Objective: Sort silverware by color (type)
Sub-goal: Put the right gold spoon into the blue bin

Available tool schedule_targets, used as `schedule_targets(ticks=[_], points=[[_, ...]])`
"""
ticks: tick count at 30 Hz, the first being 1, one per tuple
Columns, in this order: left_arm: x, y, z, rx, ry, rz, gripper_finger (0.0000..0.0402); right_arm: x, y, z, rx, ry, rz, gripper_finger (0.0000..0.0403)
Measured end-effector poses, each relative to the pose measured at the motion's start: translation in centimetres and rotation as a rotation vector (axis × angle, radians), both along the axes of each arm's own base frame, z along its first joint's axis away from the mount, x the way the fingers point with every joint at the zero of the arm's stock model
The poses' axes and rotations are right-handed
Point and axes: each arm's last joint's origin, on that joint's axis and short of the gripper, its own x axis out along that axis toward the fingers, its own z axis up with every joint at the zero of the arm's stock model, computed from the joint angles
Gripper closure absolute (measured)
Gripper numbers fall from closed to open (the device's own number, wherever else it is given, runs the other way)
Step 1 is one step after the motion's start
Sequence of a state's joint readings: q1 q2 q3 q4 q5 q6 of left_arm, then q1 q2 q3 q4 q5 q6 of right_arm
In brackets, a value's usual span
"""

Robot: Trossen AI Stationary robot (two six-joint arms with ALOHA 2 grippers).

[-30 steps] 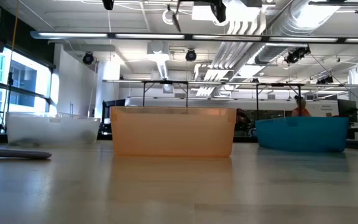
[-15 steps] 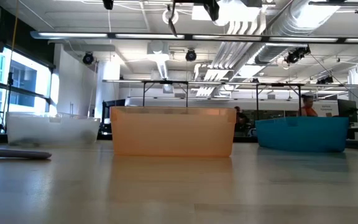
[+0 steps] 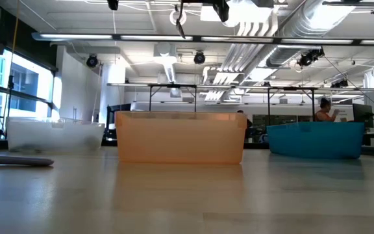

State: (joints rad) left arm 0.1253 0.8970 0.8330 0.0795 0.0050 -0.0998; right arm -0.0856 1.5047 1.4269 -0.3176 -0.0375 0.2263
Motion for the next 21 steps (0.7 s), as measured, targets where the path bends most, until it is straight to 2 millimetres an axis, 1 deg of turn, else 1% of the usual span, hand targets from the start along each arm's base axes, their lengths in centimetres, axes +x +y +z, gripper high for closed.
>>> schedule_targets(ticks=[7,16,21], points=[[0.0,0.0,0.0,0.0,0.0,0.001,0.0296,0.0,-0.4,0.0,0.002,0.0,-0.011,0.0403],[0.0,0.0,0.0,0.0,0.001,0.002,0.0296,-0.1,-0.5,0.0,0.01,0.004,-0.006,0.0403],[0.0,0.0,0.0,0.0,0.001,0.002,0.0296,-0.5,-1.1,-0.9,0.019,0.104,-0.035,0.0403]])
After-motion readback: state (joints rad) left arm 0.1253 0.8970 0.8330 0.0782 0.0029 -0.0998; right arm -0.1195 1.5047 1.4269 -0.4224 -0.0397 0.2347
